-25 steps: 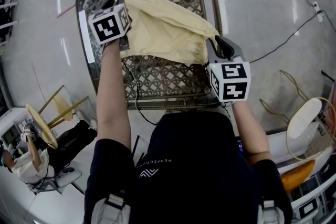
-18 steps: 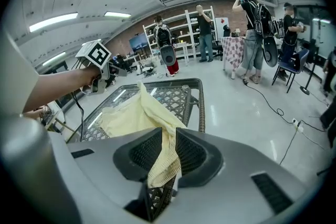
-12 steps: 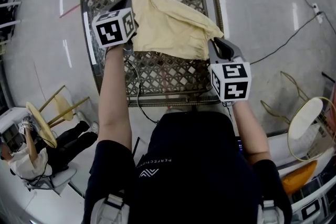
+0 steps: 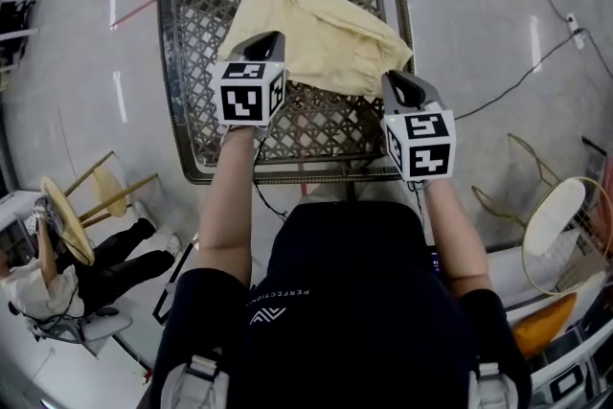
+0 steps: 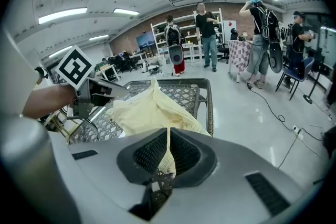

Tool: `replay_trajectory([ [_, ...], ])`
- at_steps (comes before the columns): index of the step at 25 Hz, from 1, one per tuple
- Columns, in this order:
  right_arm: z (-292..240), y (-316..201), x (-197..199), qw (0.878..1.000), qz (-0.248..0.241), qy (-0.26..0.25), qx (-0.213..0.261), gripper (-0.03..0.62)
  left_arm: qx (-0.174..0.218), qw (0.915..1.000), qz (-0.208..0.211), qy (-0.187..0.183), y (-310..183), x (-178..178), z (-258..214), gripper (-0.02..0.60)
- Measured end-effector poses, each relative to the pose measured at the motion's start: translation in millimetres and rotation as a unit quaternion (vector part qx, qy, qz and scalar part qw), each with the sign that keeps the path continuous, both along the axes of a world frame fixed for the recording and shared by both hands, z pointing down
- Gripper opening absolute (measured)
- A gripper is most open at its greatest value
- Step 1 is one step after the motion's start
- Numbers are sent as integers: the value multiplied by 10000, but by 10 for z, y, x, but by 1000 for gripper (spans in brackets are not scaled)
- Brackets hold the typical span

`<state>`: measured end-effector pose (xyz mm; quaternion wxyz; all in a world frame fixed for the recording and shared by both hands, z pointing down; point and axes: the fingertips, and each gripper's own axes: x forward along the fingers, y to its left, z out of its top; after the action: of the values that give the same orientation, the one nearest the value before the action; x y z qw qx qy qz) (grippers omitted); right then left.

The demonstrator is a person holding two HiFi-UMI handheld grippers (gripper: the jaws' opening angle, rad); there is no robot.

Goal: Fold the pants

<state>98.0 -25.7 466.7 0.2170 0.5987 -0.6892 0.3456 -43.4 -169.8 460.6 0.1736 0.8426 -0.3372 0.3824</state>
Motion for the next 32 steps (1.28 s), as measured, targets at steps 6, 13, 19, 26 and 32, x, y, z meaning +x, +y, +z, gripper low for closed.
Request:
replay_trajectory([
  [6,-22,178,-29,9999,115,31,-10,43,-64,9998,179,41,453,-106,-13,11],
  [13,-71,380,-171,9998,159,96,-18,43,-111,9991,396,85,878,-261,-34,11],
  [19,-104,577,-345,9997,234,83,-60,43,-164,9981,589,-2,1206,-510,-14,11],
  [26,-149,750,-471,9993,350,117,-107,43,-244,9962,835,18,1527,-633,43,11],
  [32,-196,787,-509,9995,251,171,-120,43,-278,9948,979,50,1716,-619,78,11],
])
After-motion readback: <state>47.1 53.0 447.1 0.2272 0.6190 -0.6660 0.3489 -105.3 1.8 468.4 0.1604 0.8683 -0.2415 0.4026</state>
